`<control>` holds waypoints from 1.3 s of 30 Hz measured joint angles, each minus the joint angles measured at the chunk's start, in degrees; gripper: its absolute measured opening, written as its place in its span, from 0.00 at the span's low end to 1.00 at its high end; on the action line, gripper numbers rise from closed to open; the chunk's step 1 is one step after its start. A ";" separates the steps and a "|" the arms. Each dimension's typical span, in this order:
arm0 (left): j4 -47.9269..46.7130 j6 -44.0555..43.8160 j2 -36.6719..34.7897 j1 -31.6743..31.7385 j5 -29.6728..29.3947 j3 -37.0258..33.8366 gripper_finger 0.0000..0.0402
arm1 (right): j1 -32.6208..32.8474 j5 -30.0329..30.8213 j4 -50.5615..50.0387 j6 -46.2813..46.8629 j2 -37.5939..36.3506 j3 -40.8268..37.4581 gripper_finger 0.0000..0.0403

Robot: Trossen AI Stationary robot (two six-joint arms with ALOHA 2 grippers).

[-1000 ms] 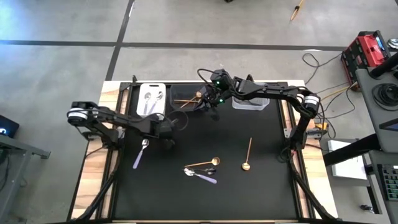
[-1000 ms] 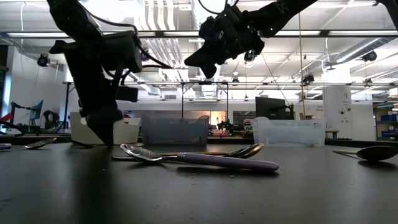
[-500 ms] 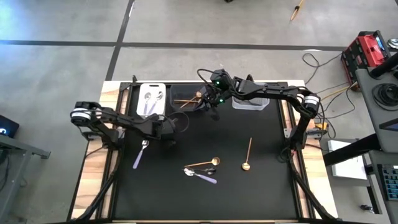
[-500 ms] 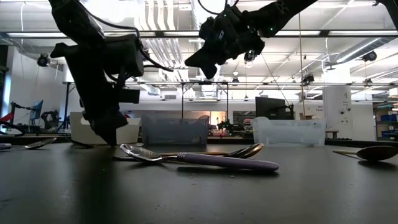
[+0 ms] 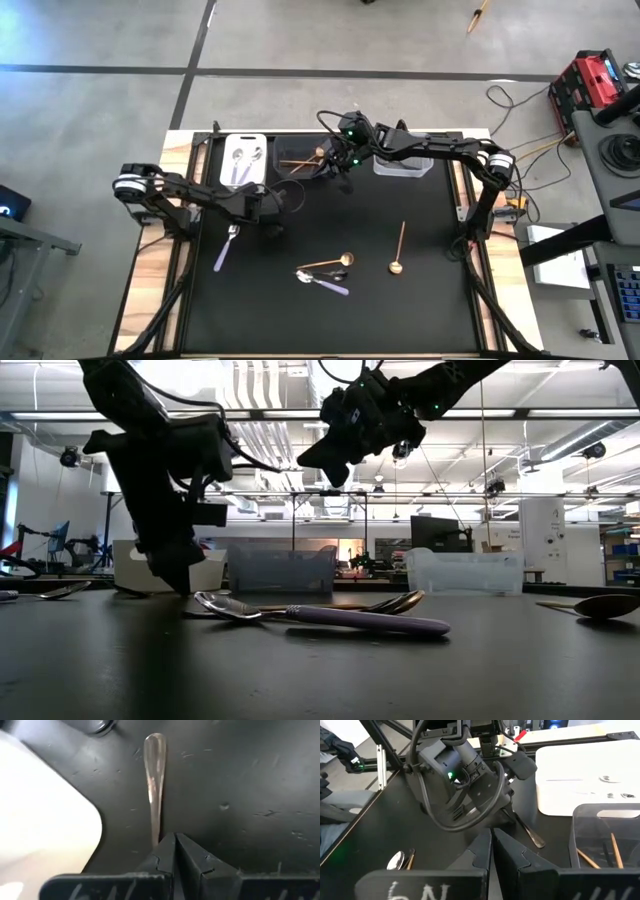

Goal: Sort silverware by color (type)
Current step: Put the black spoon into the transparent bin

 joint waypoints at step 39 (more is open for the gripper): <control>-11.89 0.07 -1.89 -1.34 -3.42 2.08 0.00 | 0.02 0.02 -0.24 -0.77 -0.02 0.02 0.02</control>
